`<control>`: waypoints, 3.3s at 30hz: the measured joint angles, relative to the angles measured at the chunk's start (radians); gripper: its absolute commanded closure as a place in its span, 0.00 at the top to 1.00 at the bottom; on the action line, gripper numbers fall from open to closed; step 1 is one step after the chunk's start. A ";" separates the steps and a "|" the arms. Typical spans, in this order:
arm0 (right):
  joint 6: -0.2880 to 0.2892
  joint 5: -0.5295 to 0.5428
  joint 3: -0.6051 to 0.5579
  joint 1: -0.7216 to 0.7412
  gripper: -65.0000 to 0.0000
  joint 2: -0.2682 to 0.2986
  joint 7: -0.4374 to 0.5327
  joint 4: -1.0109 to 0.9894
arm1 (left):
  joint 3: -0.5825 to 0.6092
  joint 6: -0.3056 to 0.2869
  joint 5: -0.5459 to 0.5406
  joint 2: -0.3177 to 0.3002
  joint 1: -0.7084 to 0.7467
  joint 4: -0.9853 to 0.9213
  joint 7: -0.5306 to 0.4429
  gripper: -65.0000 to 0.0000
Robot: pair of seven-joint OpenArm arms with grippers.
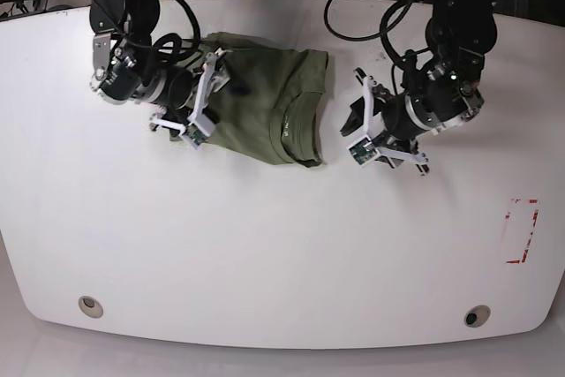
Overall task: Fold the T-shirt properly
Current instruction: 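Press and tuck the folded bundle with both grippers, then grasp the folded shirt bundle with the left gripper and lift it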
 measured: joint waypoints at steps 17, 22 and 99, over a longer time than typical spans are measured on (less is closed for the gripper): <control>0.004 -0.002 0.129 0.145 0.22 0.131 0.071 -0.204 | 0.304 0.000 0.251 0.251 0.064 -0.067 0.002 0.35; 0.004 -0.005 0.124 0.167 0.21 0.144 0.121 -0.301 | 0.302 0.001 0.268 0.253 0.071 -0.138 0.003 0.35; -0.026 0.026 -0.026 -0.034 0.21 0.065 0.246 -0.102 | 0.090 0.443 0.275 0.237 0.101 -0.117 -0.229 0.66</control>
